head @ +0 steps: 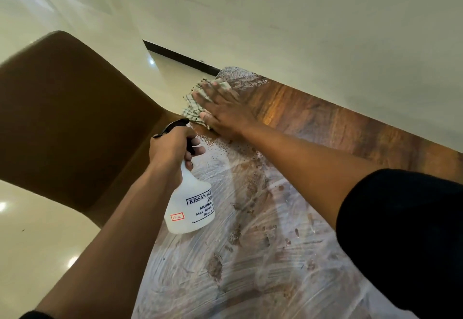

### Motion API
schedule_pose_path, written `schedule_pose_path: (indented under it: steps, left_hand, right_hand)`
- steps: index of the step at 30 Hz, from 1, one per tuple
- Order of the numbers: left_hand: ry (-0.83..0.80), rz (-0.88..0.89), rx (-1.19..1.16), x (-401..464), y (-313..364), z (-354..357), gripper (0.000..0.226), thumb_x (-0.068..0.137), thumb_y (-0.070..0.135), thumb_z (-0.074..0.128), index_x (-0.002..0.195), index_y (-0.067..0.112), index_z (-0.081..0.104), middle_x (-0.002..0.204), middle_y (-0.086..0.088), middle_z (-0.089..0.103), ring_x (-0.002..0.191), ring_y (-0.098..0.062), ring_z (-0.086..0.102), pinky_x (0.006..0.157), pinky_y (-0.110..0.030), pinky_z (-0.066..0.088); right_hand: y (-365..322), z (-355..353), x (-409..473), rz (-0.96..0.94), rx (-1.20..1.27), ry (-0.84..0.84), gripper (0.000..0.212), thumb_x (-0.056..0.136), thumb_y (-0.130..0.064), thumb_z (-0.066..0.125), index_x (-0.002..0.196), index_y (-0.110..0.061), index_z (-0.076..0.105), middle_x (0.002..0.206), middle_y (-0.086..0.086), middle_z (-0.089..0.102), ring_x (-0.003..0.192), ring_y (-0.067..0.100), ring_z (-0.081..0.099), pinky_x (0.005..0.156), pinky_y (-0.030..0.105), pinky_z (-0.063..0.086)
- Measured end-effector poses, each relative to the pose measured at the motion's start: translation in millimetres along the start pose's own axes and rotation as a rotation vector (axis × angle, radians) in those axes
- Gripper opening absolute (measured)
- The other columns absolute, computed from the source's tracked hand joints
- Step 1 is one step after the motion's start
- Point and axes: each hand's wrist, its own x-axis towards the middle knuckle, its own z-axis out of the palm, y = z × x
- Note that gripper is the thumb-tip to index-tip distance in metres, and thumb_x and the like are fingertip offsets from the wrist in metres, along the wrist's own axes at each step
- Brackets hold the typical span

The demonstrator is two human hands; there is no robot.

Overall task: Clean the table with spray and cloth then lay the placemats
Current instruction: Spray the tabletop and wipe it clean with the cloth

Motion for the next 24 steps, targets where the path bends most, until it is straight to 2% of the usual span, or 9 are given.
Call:
schedule_pose_path:
  steps: [2,5,7,9,11,15,18,20,24]
  left_hand:
    - [-0.027,-0.002,-0.002,-1,1,1,0.013,0.096,0.012,0.066,0.083,0.009,0.064,0.072,-0.006,0.065,0.042,-0.007,0.062,0.041,-0.021,0.031]
    - [-0.041,-0.003,-0.016,-1,1,0,0.013,0.096,0.013,0.066,0.084,0.009,0.064,0.063,0.000,0.065,0.051,-0.010,0.069,0.042,-0.024,0.033]
    - [-0.034,0.001,-0.021,-3,1,-2,0.010,0.096,0.012,0.067,0.086,0.008,0.066,0.064,-0.002,0.067,0.048,-0.009,0.067,0.040,-0.023,0.034]
    - [-0.017,0.009,-0.014,-3,4,-5,0.009,0.095,0.011,0.067,0.087,0.007,0.067,0.072,-0.007,0.068,0.043,-0.008,0.063,0.038,-0.022,0.034]
    - [-0.002,0.010,-0.010,-3,5,-6,0.009,0.095,0.010,0.067,0.087,0.006,0.067,0.077,-0.011,0.069,0.039,-0.008,0.059,0.038,-0.021,0.033]
    - [-0.008,0.018,0.008,-6,9,0,0.008,0.094,0.011,0.065,0.089,0.005,0.067,0.081,-0.015,0.069,0.038,-0.008,0.058,0.039,-0.020,0.032]
    - [-0.019,0.020,0.016,-9,12,9,0.013,0.094,0.011,0.065,0.081,0.007,0.066,0.081,-0.015,0.070,0.038,-0.008,0.057,0.040,-0.021,0.032]
    - [-0.025,0.021,0.018,-10,13,12,0.016,0.093,0.012,0.066,0.078,0.009,0.066,0.079,-0.013,0.070,0.040,-0.008,0.057,0.039,-0.021,0.033]
    - [-0.039,0.020,0.032,-15,10,14,0.013,0.094,0.013,0.067,0.082,0.007,0.067,0.076,-0.012,0.070,0.041,-0.009,0.058,0.037,-0.020,0.034]
  right_hand:
    - [17,-8,5,0.044,-0.010,0.007,0.064,0.108,-0.058,0.019,0.164,-0.036,-0.002,0.172,0.000,-0.013,0.159,0.027,-0.005,0.125,0.053,-0.003]
    - [45,-22,15,0.270,0.018,0.048,0.064,0.109,-0.055,0.021,0.164,-0.035,-0.006,0.172,0.003,-0.015,0.159,0.030,-0.004,0.125,0.050,-0.003]
    - [56,-29,21,0.447,0.065,0.074,0.064,0.109,-0.053,0.019,0.164,-0.031,-0.006,0.172,0.005,-0.013,0.159,0.030,-0.007,0.127,0.047,-0.002]
    - [52,-29,27,0.534,0.110,0.098,0.064,0.110,-0.050,0.020,0.164,-0.029,-0.006,0.172,0.007,-0.012,0.159,0.030,-0.009,0.128,0.047,-0.004]
    - [34,-22,28,0.503,0.111,0.114,0.065,0.109,-0.049,0.021,0.164,-0.029,-0.006,0.172,0.007,-0.013,0.158,0.031,-0.009,0.127,0.049,-0.005]
    - [6,-7,15,0.196,0.039,0.043,0.066,0.108,-0.055,0.018,0.163,-0.032,-0.009,0.171,0.001,-0.017,0.158,0.027,-0.011,0.128,0.053,-0.003]
    - [18,-10,8,0.077,0.034,0.001,0.065,0.108,-0.057,0.017,0.164,-0.033,-0.006,0.171,-0.003,-0.016,0.158,0.021,-0.013,0.129,0.048,-0.001]
    - [31,-15,4,0.122,0.035,0.020,0.066,0.108,-0.056,0.017,0.164,-0.031,-0.007,0.171,-0.001,-0.017,0.158,0.022,-0.012,0.129,0.049,0.000]
    - [48,-9,-19,0.502,0.122,0.168,0.065,0.110,-0.048,0.022,0.164,-0.027,-0.008,0.171,0.004,-0.017,0.158,0.028,-0.012,0.128,0.048,-0.005]
